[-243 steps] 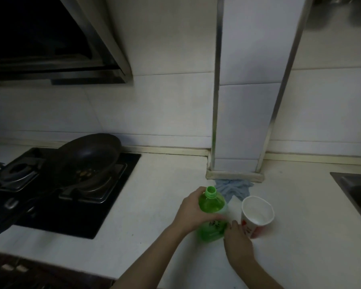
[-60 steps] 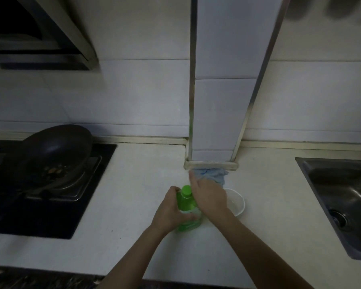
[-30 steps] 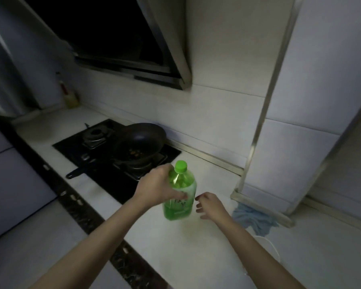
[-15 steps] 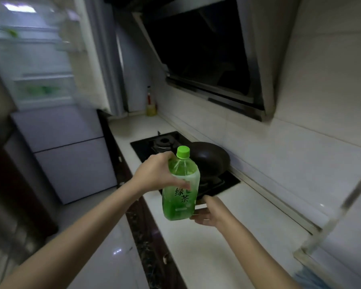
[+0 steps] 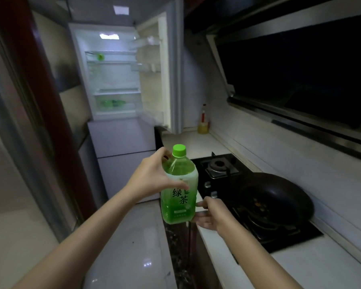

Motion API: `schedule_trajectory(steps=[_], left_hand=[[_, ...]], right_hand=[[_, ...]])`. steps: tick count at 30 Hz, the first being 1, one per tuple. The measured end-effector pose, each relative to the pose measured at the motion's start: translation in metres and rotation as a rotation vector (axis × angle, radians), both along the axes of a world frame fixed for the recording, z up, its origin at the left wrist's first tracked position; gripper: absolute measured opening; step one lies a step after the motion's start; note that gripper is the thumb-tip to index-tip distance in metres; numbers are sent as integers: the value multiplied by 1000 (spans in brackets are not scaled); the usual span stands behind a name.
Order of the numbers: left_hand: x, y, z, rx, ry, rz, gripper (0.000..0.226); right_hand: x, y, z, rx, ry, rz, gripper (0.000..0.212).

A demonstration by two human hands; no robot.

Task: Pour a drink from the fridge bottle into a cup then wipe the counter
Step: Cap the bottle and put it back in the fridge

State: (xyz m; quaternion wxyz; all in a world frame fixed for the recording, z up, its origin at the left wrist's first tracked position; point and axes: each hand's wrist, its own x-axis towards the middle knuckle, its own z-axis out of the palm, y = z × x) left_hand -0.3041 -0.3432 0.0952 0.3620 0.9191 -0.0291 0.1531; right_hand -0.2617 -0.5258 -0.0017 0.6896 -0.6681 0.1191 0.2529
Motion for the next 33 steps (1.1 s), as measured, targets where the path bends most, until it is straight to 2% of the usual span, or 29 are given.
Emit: schedule_trajectory(steps=[12,17,22,28,33], left_hand=[[36,145,-2,-36,-42,134,81],[71,189,-8,-43,-35,179,80],[122,226,-11,64,-24,278,85],[196,274,-1,69,-16,358,93],[259,309,16,70,-50,407,91]], right_hand=[[63,159,-1,0,75,163,24],[105,201,-6,-55,42,222,36],[168,242,-9,-64,50,268,37],[253,288,7,-47,66,347,30],[328,325,25,-36,36,388,28]])
